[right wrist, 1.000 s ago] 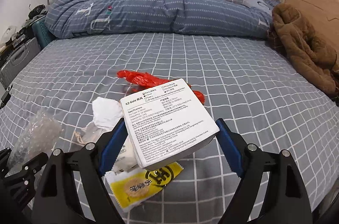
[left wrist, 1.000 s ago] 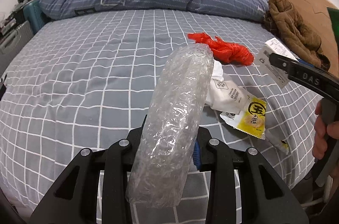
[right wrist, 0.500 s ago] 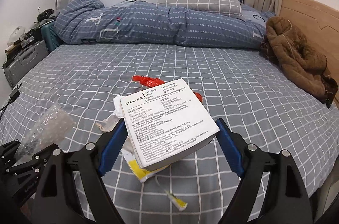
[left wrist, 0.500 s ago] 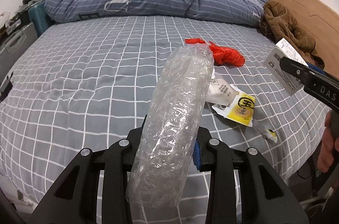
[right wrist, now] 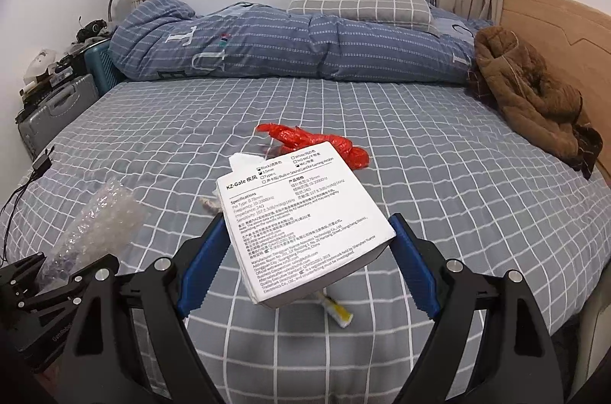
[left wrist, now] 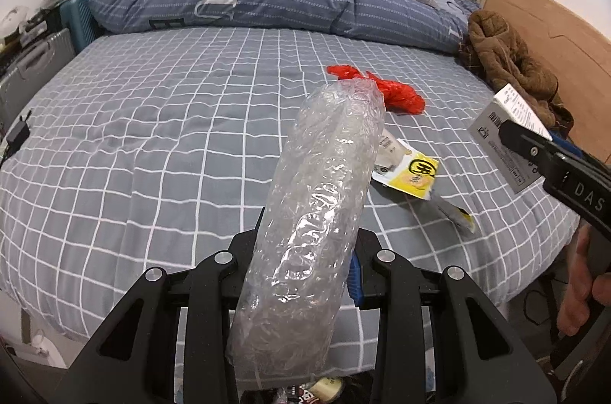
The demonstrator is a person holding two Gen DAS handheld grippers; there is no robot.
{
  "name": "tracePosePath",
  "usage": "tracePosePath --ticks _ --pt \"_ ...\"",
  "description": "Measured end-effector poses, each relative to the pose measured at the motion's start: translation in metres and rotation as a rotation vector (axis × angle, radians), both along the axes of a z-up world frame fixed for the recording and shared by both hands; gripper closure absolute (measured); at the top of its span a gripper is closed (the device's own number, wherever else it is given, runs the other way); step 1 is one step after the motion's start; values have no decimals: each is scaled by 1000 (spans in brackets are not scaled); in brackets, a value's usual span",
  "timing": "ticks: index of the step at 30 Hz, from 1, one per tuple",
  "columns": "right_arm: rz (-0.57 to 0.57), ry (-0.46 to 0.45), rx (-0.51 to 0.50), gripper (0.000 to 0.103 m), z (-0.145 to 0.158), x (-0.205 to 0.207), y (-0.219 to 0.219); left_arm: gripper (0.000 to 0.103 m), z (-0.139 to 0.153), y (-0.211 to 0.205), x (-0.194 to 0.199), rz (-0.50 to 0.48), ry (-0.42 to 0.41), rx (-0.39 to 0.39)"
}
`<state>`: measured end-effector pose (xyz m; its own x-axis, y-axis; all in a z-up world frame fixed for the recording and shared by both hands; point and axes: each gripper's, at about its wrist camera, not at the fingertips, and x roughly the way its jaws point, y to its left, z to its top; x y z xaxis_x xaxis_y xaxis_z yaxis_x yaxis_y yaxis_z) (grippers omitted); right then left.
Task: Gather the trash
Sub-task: 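Lift the bubble-wrap sleeve and white box and carry both over the bin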
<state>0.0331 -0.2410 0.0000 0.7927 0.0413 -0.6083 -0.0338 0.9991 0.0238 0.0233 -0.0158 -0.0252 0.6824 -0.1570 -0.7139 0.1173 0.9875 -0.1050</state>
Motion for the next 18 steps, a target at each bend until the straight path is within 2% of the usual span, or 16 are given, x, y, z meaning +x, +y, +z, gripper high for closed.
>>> tracePosePath --ticks 18 --pt "35 53 3 23 -22 -68 17 70 -18 -6 -49 -22 44 13"
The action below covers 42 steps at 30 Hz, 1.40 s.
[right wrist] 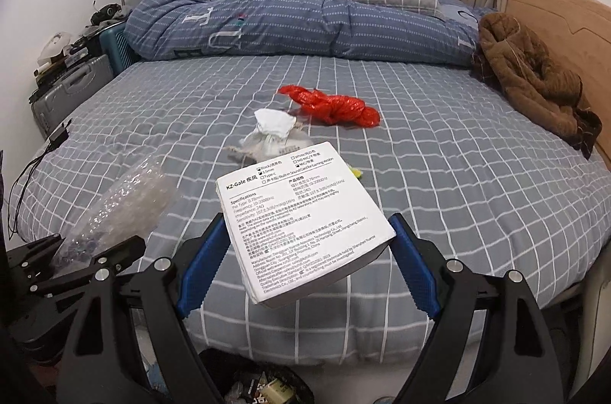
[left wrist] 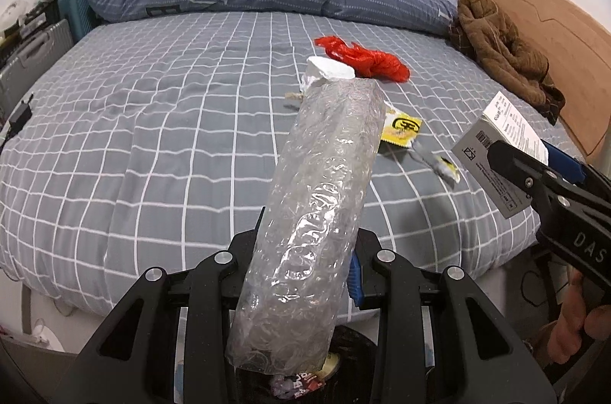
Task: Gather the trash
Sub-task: 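Lift the bubble-wrap sleeve and white box and carry both over the bin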
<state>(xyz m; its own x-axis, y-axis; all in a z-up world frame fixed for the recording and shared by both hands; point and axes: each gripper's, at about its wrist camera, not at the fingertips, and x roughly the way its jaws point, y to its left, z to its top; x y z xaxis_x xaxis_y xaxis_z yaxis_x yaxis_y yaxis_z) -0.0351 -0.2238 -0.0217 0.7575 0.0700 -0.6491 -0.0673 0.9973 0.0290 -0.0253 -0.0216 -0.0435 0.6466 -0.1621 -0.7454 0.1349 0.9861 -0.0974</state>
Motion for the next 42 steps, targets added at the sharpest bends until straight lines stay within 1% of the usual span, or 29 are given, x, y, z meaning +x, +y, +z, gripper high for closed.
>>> tracePosePath --ticks 15,22,27,36,42 --pt "7 37 37 23 -14 -52 5 70 -11 4 -41 9 32 18" --pt "20 27 58 23 -12 -75 9 70 -16 5 -61 14 45 29" --pt "25 14 44 23 -11 -88 13 70 -17 7 -72 21 49 26" --pt "24 63 41 23 -25 -106 15 70 -28 14 -88 40 101 22" --pt "22 93 39 23 -28 -122 18 70 -31 19 -104 53 127 32"
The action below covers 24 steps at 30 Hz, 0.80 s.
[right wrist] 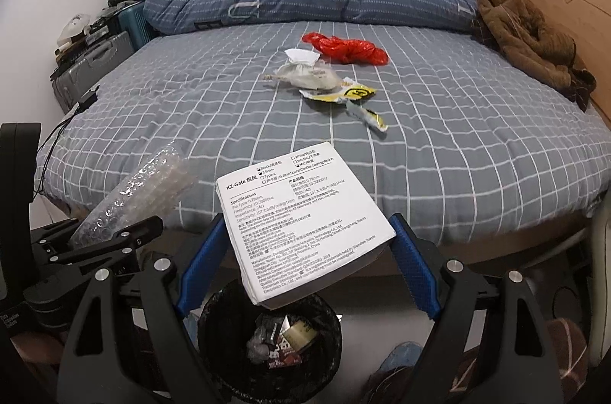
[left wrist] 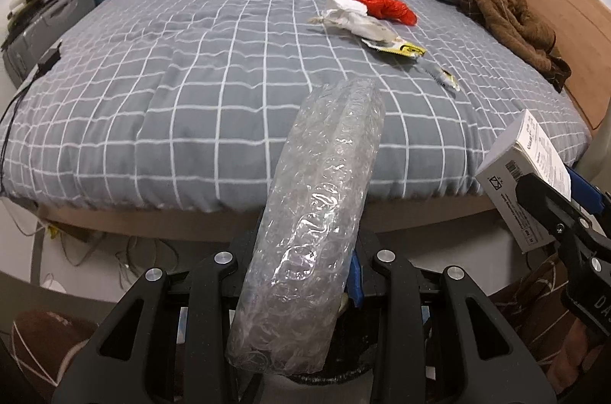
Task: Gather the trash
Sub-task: 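Lift the bubble-wrap sleeve and white box and carry both over the bin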
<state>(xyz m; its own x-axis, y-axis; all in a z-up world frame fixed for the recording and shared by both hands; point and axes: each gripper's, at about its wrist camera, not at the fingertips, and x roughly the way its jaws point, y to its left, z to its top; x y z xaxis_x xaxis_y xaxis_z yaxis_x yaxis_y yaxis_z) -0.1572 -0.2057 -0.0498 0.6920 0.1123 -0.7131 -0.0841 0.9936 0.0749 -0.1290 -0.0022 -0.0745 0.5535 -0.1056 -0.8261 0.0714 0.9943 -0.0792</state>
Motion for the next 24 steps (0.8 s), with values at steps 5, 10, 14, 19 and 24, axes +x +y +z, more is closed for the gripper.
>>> tracePosePath --ticks 5,10,14,19,24 --pt "-2 32 0 23 -4 -14 5 70 -8 8 -19 17 33 -2" --pt "4 80 0 23 -20 -24 12 70 -22 16 -35 27 76 4" --pt "23 110 -17 23 -38 -26 20 70 -41 17 -43 20 110 21" --pt "31 168 -16 23 -66 -22 24 70 -75 18 -43 15 169 30" --pt "48 216 1 23 -93 -15 24 70 -102 13 -36 -10 210 60"
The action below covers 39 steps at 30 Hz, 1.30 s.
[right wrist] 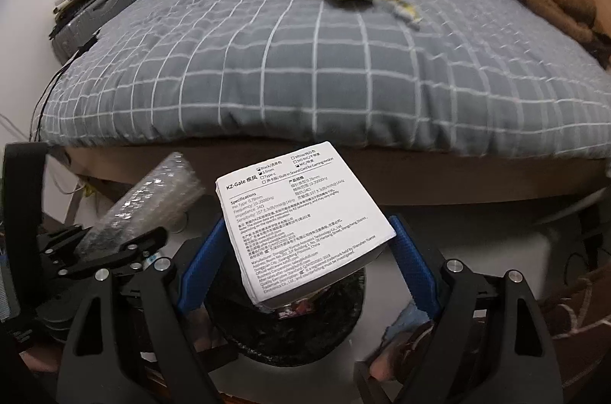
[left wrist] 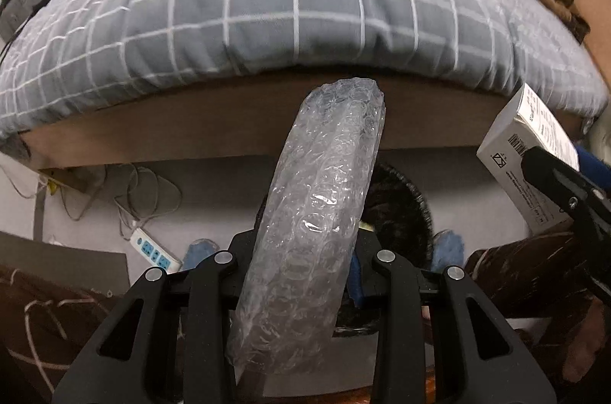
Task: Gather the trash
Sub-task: 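Open the left gripper over the bin while the right releases the white box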
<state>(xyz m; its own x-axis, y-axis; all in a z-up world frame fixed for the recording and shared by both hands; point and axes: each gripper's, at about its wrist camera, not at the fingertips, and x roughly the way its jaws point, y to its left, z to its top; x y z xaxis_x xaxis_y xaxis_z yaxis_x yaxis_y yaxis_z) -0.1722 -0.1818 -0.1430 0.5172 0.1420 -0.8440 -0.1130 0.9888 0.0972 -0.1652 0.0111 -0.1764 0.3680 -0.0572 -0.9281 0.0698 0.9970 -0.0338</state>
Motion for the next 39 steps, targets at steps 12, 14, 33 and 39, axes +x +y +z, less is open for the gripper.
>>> tracePosePath --ticks 12,14,33,39 --pt "10 148 -6 23 -63 22 11 70 -52 8 18 17 99 -5" --pt "24 163 -10 23 -70 24 17 70 -58 15 19 34 112 -7" --pt "50 168 -89 8 -82 29 34 70 -62 22 23 57 120 5" --pt "-8 165 -101 8 -80 30 4 70 -64 2 26 27 131 -5"
